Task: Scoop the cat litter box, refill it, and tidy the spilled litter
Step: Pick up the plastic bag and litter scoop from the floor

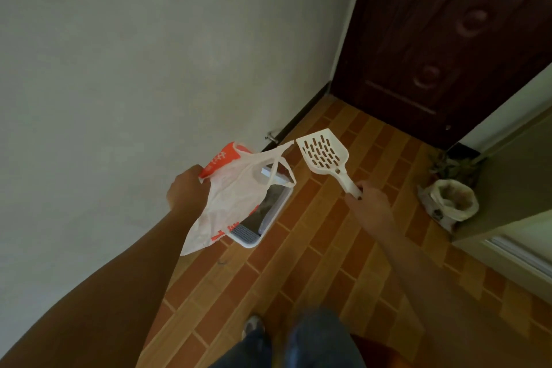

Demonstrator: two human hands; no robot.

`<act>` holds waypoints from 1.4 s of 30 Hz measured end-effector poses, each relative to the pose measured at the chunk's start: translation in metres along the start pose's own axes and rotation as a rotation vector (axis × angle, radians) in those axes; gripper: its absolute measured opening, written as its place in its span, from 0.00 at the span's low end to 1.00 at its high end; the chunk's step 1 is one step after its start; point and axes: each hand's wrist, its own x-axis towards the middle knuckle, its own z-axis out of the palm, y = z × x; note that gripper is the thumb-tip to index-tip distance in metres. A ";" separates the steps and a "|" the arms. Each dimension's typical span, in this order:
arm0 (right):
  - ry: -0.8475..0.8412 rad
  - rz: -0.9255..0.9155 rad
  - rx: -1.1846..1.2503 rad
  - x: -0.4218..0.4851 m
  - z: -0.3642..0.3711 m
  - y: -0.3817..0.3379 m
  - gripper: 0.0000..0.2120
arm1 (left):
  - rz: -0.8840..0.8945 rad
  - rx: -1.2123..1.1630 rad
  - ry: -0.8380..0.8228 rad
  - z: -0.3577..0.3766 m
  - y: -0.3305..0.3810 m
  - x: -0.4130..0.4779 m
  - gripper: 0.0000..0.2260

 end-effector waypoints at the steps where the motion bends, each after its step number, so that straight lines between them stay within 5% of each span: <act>1: -0.006 -0.008 -0.004 0.015 -0.003 -0.002 0.16 | -0.006 -0.012 0.006 0.002 0.008 0.006 0.10; 8: -0.086 -0.157 -0.042 0.130 -0.030 -0.008 0.13 | -0.125 -0.043 0.079 0.034 0.061 0.037 0.10; 19: -0.433 -0.520 -0.195 0.291 -0.069 -0.021 0.10 | -0.554 -0.066 0.338 0.078 0.137 0.014 0.08; 30: -0.675 -0.716 -0.281 0.313 -0.019 -0.051 0.10 | -0.888 -0.111 0.398 0.117 0.138 -0.046 0.10; 42: -0.733 -0.692 -0.359 0.316 0.060 -0.038 0.10 | -0.974 -0.198 0.399 0.170 0.089 -0.046 0.08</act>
